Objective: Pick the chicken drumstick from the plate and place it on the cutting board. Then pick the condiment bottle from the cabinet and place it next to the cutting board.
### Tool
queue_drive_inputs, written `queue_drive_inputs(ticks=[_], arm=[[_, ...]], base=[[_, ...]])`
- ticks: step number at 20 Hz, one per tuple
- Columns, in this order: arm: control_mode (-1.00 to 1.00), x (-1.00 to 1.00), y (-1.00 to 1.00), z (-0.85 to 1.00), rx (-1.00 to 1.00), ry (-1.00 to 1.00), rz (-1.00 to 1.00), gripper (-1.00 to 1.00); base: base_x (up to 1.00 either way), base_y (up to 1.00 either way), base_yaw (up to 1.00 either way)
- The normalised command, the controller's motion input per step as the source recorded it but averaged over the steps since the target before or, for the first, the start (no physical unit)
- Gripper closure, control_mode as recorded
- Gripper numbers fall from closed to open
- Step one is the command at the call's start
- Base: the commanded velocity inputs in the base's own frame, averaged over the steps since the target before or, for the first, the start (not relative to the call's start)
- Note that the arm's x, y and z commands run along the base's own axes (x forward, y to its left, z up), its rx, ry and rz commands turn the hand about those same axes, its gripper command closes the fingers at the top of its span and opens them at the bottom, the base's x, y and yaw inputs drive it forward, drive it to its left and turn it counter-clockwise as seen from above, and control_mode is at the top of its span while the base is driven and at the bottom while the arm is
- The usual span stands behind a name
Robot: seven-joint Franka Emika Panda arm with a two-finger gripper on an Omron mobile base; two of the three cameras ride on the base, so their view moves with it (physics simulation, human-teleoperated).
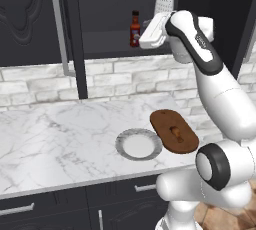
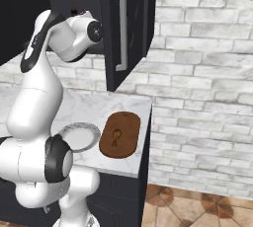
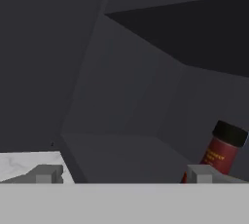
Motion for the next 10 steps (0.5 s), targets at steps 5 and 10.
queue_drive_inputs(ticks=[5,10], arm=[[-1.0,0.1,0.0,0.0,0.03,0.0,-0.02,-1.0],[-1.0,0.11,-0.01,0.0,0.02,0.0,-0.02,-1.0]], base=[[0.0,0.0,0.0],[0.0,0.0,0.0]])
